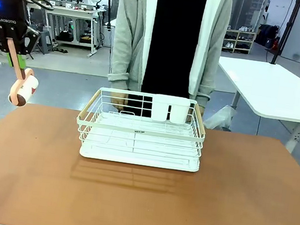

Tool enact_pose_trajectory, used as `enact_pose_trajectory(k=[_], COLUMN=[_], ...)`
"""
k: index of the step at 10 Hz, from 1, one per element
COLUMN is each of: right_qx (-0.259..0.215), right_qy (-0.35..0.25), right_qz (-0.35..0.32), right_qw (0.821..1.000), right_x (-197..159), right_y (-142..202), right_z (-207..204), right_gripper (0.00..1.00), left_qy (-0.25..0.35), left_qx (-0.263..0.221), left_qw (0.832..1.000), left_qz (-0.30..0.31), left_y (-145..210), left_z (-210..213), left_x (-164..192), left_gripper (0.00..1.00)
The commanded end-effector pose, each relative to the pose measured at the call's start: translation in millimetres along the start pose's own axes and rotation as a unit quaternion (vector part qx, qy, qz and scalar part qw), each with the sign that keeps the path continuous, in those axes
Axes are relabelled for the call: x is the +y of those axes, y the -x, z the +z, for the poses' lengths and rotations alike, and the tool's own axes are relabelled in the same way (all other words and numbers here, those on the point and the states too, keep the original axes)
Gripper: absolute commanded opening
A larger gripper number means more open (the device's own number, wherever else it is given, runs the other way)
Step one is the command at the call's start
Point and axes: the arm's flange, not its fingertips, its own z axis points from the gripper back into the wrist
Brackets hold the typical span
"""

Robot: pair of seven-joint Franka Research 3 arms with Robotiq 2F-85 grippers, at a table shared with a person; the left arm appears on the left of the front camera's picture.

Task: Clean the table.
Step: Place the Lint Roller down when the Dish drying rack is positioned in the middle of the table.

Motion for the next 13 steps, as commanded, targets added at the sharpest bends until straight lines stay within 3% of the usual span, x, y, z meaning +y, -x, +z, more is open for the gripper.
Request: enact_pose_trajectory(k=[1,2,3,4,6,7,8,9,11,13], right_qx=[-0.004,-0.004,-0.004,-0.004,-0.004,-0.004,-0.004,-0.004,-0.004,-0.004], right_qy=[-0.006,-0.006,-0.006,-0.006,-0.006,-0.006,-0.006,-0.006,-0.006,-0.006], right_qz=[0.001,0.001,0.001,0.001,0.001,0.001,0.001,0.001,0.001,0.001], right_qw=[1.000,1.000,1.000,1.000,1.000,1.000,1.000,1.000,1.000,1.000], right_x=[3,3,3,3,3,3,3,3,3,3], right_y=[1,1,1,1,1,1,1,1,1,1], right_z=[-1,-1,-1,-1,-1,-1,-1,-1,-1,-1], right_gripper=[1.00,1.00,1.00,1.00,1.00,1.00,1.00,1.00,1.00,1.00], left_qy=[0.000,0.002,-0.007,0.026,0.106,0.136,0.150,0.162,0.180,0.186], left_qx=[0.000,-0.018,-0.061,-0.064,-0.107,-0.098,-0.120,-0.118,-0.119,-0.129], left_qw=[1.000,0.991,0.940,0.893,0.813,0.801,0.775,0.767,0.763,0.770], left_qz=[0.000,0.134,0.335,0.445,0.562,0.575,0.602,0.610,0.609,0.596], left_y=[0,-24,-49,-58,-57,-52,-52,-46,-30,-19], left_z=[0,-7,-21,-33,-66,-87,-109,-129,-162,-189], left_x=[0,0,1,3,7,8,11,15,20,26], left_gripper=[0.21,0.21,0.21,0.21,0.21,0.21,0.21,0.21,0.21,0.21])
